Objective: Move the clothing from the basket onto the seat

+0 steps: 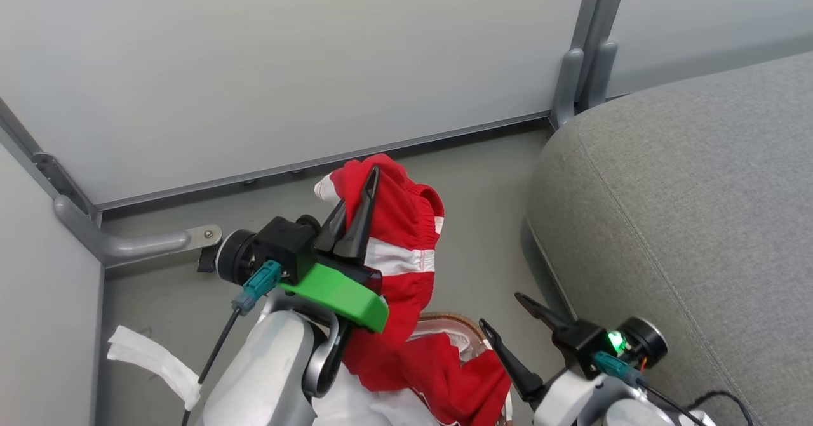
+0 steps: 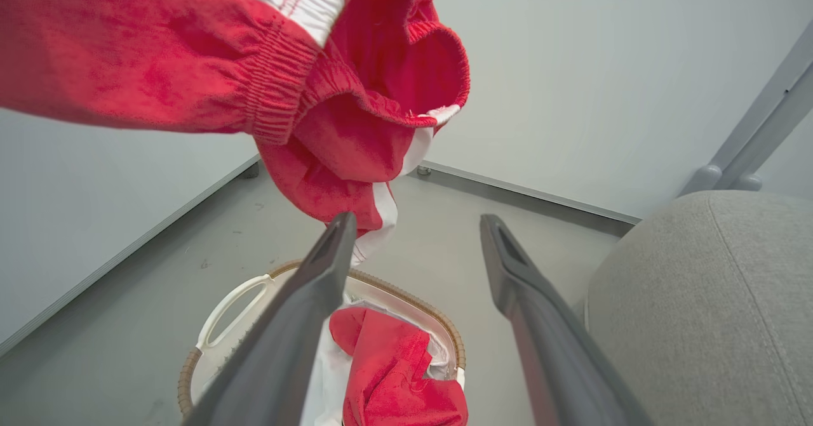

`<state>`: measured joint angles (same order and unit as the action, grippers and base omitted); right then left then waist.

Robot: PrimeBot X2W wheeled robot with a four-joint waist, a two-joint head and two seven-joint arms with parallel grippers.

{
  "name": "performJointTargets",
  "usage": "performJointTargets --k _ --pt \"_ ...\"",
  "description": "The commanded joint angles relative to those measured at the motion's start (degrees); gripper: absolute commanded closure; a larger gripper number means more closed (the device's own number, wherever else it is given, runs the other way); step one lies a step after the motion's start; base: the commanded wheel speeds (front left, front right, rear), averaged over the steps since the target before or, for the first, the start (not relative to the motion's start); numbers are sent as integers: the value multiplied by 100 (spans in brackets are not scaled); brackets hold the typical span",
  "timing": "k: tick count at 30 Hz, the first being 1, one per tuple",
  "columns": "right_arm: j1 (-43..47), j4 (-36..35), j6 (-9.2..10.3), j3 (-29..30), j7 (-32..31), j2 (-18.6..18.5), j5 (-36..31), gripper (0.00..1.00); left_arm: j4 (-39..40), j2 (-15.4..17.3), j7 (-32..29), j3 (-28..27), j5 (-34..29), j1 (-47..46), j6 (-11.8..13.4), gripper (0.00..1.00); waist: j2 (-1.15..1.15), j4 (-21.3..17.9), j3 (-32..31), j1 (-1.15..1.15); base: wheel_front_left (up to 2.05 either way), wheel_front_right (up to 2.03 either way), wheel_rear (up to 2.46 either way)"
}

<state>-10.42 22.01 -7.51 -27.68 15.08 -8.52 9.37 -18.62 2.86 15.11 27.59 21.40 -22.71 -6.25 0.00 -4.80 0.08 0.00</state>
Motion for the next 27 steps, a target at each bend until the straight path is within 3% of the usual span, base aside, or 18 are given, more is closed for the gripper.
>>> performJointTargets --k 1,9,16,27 --pt "-189 91 4 -79 12 -59 -102 0 41 11 6 39 64 -105 18 100 0 20 6 0 0 0 0" --pt "-978 609 4 -672 12 22 -376 0 54 11 6 378 232 -193 38 100 0 215 1 0 0 0 0" --pt "-1325 750 4 -1083 12 130 -142 0 24 11 6 635 319 -256 57 100 0 387 -13 0 0 0 0" --pt "-1560 978 4 -1317 12 111 -296 0 99 10 6 967 452 -310 11 100 0 515 -20 0 0 0 0"
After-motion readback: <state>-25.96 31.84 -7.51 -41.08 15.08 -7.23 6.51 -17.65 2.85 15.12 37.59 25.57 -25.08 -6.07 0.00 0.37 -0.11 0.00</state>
